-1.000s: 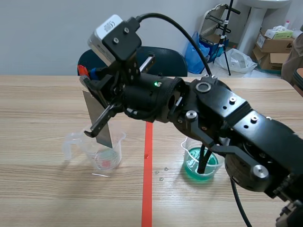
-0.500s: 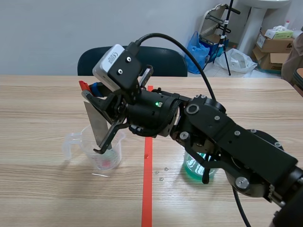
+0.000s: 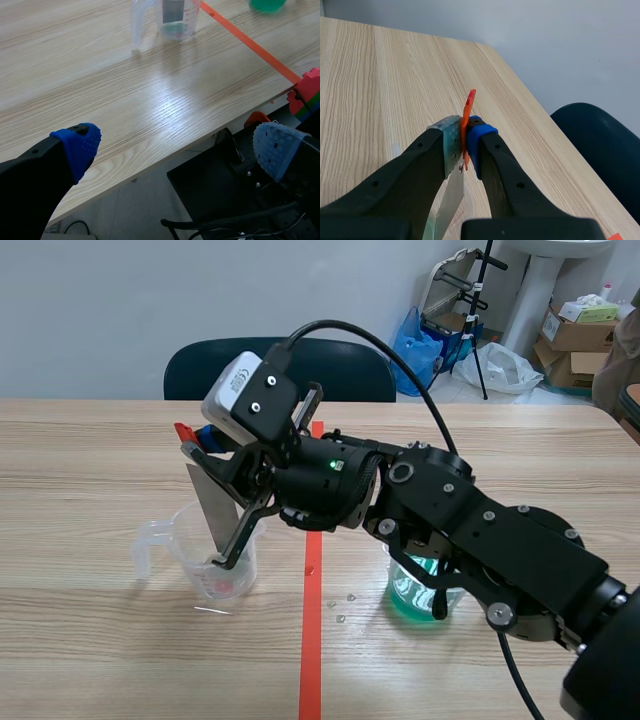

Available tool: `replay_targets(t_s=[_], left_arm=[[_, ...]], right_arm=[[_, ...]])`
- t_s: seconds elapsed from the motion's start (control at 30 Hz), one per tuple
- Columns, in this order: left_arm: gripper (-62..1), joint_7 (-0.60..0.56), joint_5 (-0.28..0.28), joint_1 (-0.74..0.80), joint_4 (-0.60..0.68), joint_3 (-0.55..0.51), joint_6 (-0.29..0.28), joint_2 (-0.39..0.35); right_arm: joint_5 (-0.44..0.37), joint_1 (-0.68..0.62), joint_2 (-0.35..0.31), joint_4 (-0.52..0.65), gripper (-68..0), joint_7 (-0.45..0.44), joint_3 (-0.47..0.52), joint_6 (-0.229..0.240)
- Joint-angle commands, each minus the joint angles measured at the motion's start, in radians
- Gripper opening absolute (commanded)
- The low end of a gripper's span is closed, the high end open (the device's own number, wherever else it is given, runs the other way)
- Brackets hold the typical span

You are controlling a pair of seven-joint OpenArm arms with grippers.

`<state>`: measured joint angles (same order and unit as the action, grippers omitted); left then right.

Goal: Do the redox reaction experiment

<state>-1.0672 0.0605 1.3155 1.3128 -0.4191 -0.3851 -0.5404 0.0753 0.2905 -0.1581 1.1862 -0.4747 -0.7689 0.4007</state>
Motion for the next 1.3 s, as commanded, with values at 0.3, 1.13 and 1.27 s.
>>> replay_targets(t_s=[0.3,1.13,1.27], left_arm=[[1.4,-0.014,0.006,0.001,0.009,0.004,0.000,-0.003],[1.4,-0.014,0.006,0.001,0.009,0.004,0.000,-0.003],[1.4,-0.014,0.006,0.001,0.009,0.004,0.000,-0.003]], right_arm=[[0.035,0.026,0.003,0.014,-60.1,-0.026,0.001,-0.004],[0.232,0.022,0.003,0.014,0.4,-0.026,-0.051,-0.006],[0.232,0.022,0.003,0.014,0.4,-0.026,-0.051,-0.006]])
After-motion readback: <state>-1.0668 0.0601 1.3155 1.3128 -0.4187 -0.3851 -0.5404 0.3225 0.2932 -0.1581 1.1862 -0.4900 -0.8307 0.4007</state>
